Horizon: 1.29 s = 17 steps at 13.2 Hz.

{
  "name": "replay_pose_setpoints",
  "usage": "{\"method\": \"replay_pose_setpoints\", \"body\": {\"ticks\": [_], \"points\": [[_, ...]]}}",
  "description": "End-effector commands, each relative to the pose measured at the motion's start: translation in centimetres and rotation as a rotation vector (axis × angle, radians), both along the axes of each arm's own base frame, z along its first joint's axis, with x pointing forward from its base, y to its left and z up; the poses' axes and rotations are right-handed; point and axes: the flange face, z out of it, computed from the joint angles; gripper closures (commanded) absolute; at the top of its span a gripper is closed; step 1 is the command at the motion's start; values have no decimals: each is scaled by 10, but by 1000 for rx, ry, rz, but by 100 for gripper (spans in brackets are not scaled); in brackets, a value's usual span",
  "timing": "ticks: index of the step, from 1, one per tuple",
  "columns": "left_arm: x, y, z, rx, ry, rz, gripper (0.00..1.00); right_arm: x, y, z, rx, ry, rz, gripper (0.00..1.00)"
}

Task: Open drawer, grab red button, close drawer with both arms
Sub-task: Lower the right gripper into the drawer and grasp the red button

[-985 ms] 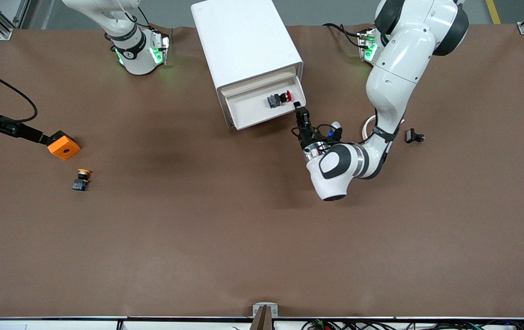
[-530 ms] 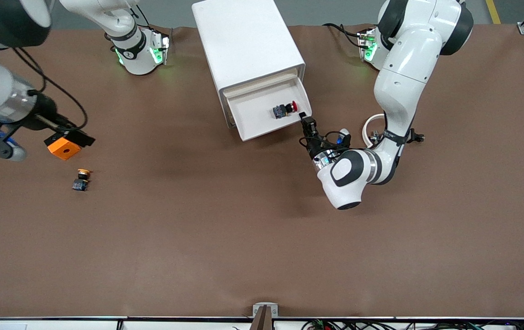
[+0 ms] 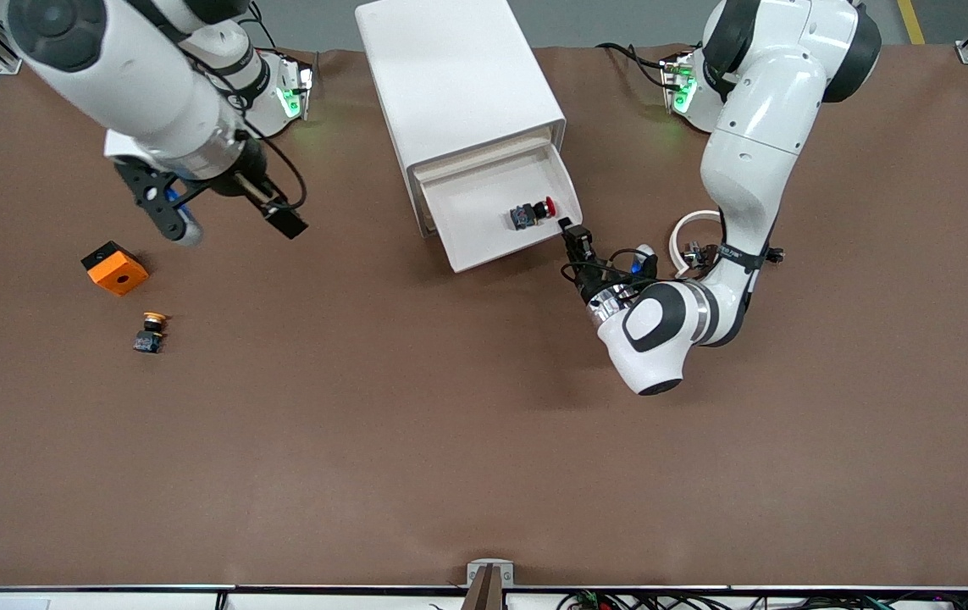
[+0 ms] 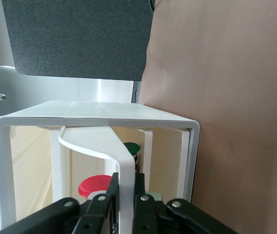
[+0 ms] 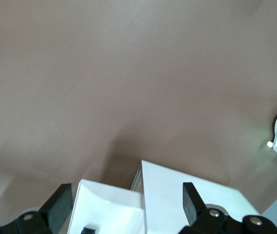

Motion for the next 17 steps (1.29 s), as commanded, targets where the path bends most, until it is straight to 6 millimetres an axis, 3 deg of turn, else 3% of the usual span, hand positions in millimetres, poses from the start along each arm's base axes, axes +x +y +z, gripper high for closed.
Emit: {"method": "replay_pose_setpoints", "body": {"ticks": [1,3,4,6,7,13,15,17], "points": [[5,19,-11,62,-40,-37,79,-28,55,1,-12,0,-86,0],[6,18,-11,63,-49,-33,58,-47,105,-18,-28,-2,-140,0],[6,18,-11,63,-50,-33,53,-54,126,-27,-27,-11,-173,0],[5,17,-10,62,-51,-33,23,-67,161,-43,-23,-24,-208,0],[5,15,-9,58,-51,-34,0,-75,177,-55,-31,-20,-199,0],[2,-3,4,-6,-33,-12,0,-108,249,-111,-37,-39,-274,0],[-4,-18,11,-49,-14,-9,0,-111,262,-137,-60,-34,-299,0],[2,-27,26,-94,-25,15,0,-107,270,-154,-68,-26,-302,0]]}}
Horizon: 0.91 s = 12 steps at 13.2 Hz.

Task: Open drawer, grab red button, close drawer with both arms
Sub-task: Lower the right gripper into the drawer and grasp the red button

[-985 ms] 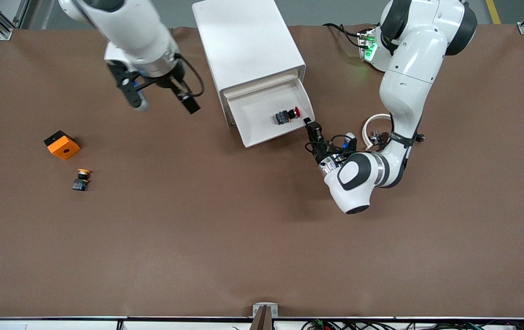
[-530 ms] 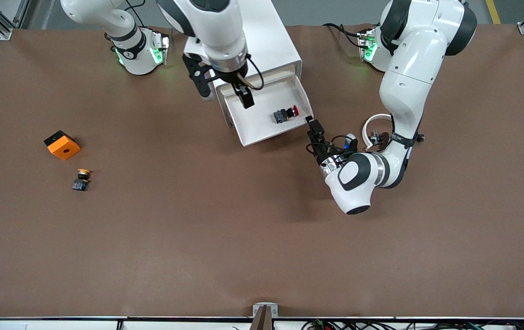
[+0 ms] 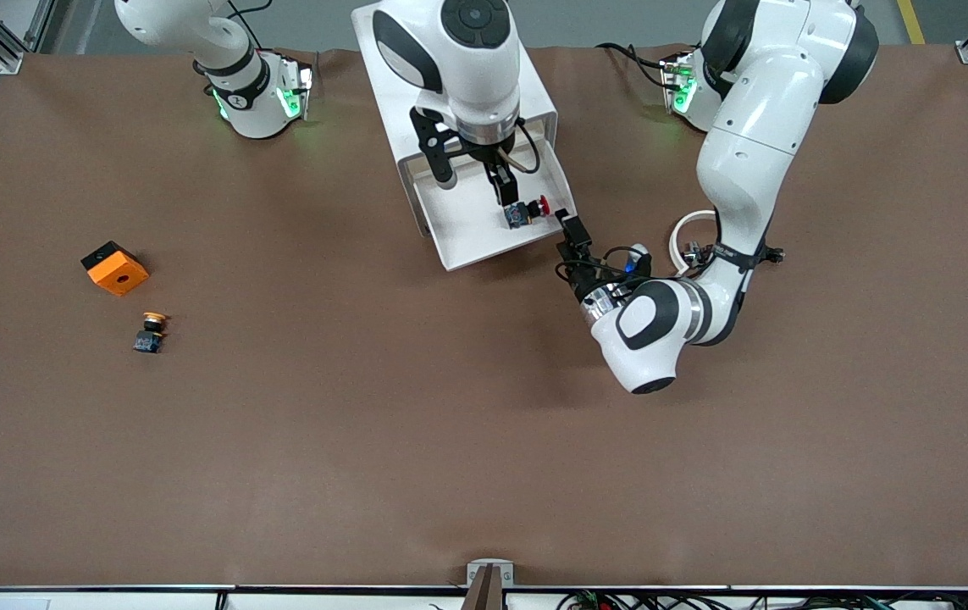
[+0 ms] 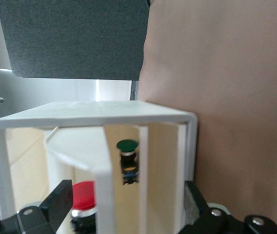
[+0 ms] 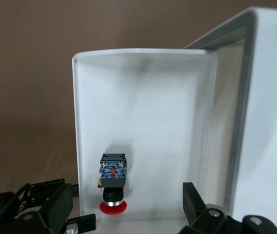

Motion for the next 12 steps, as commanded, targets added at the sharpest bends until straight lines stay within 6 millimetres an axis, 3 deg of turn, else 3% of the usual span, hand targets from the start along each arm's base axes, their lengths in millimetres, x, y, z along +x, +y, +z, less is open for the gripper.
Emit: {"method": "replay_pose_setpoints", "body": {"ticks": [1,3,6,12], "points": [[8,-8,23,-59,-10,23,0,5,18,-18,-11,2,-16,0],[8,-10,28,-71,-8,25,0,-1,34,-38,-32,7,-27,0],[17,4,38,-73,-27,37,0,2,43,-61,-53,15,-29,0],[25,33,82,-128,-136,-57,0,3,45,-60,-49,12,-30,0]]}}
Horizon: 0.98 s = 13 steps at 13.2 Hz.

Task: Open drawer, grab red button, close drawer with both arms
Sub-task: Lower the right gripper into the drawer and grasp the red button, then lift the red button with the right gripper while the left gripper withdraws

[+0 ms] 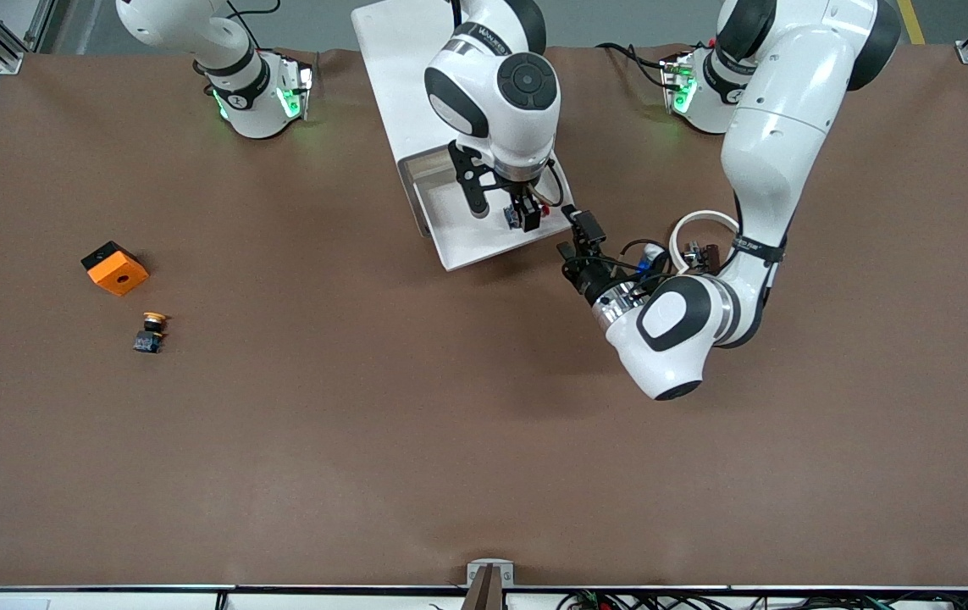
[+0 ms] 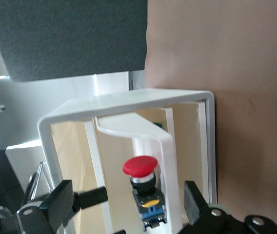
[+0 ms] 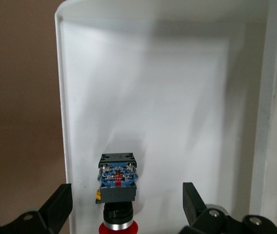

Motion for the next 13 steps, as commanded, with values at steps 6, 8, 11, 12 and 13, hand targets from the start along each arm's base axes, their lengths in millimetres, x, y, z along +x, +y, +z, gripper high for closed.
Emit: {"method": "replay_pose_setpoints", "body": {"ticks": [6,8,11,12,13], "points": [[-3,50,32,-45,-204,-249,0,9,1,-2,1,-15,-33,0],[-4,62,31,-83,-257,-366,0,11,2,-5,3,-18,-34,0],[6,99,33,-217,-374,-597,0,16,2,-11,13,-28,-34,0],[9,115,32,-276,-418,-667,0,17,3,-12,20,-34,-35,0],[14,133,30,-309,-464,-725,0,17,4,-20,16,-30,-33,0]]}}
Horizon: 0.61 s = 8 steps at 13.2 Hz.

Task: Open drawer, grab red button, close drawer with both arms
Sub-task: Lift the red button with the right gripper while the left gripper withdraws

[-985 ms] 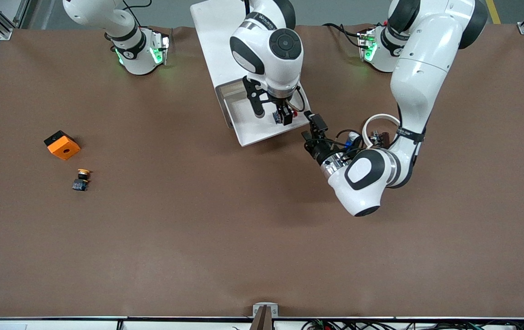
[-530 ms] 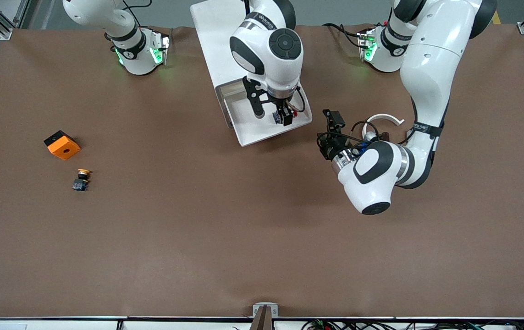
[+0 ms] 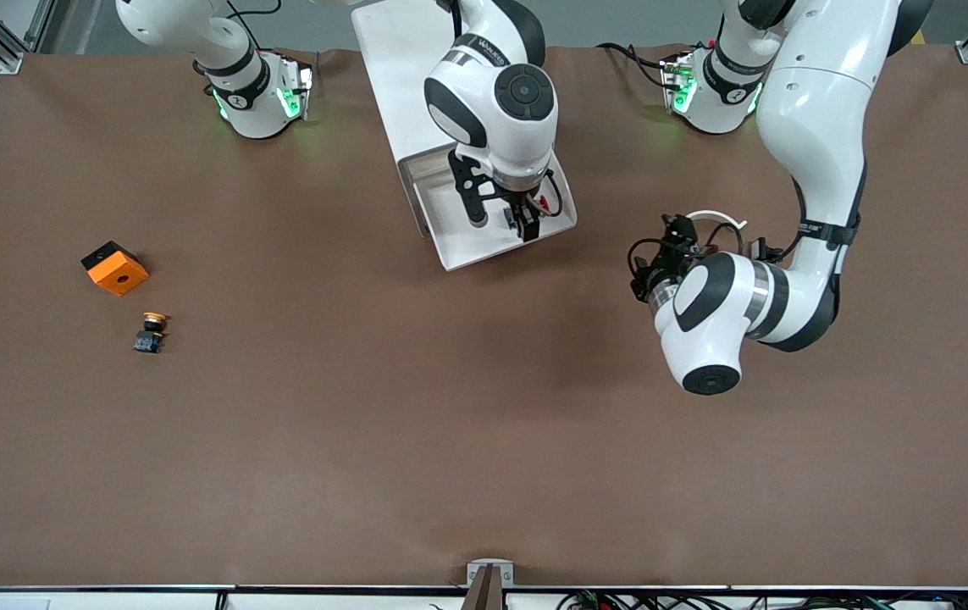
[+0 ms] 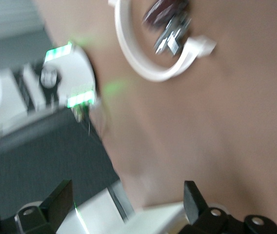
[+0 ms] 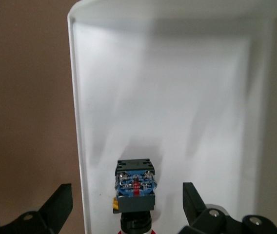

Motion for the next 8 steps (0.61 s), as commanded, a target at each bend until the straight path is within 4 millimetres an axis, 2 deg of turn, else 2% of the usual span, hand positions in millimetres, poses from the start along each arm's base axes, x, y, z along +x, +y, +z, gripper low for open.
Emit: {"method": "replay_pose_setpoints", "body": {"ticks": [1,3,5,8], "points": [[5,42,9,-112,-112,-170,0,6,6,-13,7,-9,-13,0],[27,58,5,-181,-253,-285,0,5,10,-24,7,-9,-11,0],[51,61,8,-213,-413,-403,0,4,9,-27,2,-2,-10,0],[79,66,27,-246,-619,-433,0,3,10,-26,1,4,-10,0]]}}
